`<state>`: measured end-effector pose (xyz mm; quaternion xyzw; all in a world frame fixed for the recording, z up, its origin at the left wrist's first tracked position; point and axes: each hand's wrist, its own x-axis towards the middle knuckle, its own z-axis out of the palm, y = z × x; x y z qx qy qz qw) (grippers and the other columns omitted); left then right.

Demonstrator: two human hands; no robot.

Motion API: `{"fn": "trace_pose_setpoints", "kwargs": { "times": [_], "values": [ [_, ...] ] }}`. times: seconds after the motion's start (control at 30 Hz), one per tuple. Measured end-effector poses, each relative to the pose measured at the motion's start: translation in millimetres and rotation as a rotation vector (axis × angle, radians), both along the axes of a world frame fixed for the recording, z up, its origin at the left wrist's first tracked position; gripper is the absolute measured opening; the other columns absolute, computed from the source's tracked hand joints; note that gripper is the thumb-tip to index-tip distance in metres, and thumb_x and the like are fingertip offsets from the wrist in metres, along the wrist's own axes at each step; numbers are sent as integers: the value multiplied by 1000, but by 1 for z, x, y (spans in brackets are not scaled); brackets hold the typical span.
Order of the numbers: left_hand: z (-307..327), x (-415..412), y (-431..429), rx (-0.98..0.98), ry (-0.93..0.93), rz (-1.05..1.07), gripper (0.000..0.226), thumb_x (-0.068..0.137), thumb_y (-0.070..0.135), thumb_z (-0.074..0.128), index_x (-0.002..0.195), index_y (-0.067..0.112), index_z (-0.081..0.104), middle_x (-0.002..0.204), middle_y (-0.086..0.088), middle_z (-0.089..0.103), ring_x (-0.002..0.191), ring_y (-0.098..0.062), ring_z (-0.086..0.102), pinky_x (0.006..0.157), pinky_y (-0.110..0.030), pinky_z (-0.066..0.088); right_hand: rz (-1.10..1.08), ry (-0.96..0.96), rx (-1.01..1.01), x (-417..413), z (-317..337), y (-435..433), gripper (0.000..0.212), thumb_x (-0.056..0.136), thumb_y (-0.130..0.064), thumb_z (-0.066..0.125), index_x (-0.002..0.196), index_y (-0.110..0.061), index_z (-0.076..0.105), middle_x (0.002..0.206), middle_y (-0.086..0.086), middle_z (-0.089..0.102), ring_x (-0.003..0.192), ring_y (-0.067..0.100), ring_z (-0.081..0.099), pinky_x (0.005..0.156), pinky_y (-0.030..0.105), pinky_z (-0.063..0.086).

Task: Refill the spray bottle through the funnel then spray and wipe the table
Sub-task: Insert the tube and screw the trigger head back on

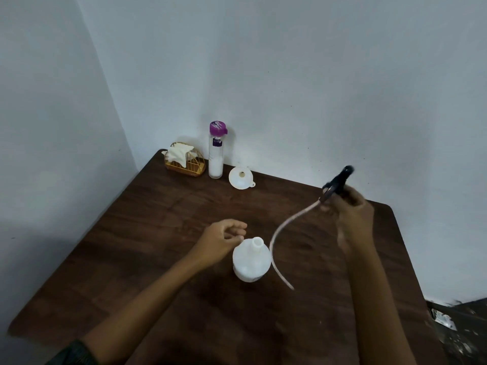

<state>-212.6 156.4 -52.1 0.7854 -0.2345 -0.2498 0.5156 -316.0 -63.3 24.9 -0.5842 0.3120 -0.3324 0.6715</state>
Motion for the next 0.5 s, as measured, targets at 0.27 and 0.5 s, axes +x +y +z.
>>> {"fn": "trace_pose_setpoints", "kwargs": {
  "times": [0.27, 0.5],
  "values": [
    [12, 5, -14, -79, 124, -62, 24, 88, 23, 62, 111, 15, 64, 91, -1, 71, 70, -9, 65, 59, -21, 50, 37, -327, 123, 10, 38, 19, 19, 85, 2, 60, 103, -2, 58, 102, 12, 65, 83, 23, 64, 79, 29, 57],
    [6, 7, -20, -85, 24, -35, 8, 88, 17, 62, 91, 13, 68, 83, -8, 71, 61, -5, 62, 58, -19, 50, -24, -369, 198, 3, 23, 24, 19, 86, 4, 57, 104, -2, 56, 103, 11, 64, 78, 18, 67, 76, 29, 57]
  ]
}}
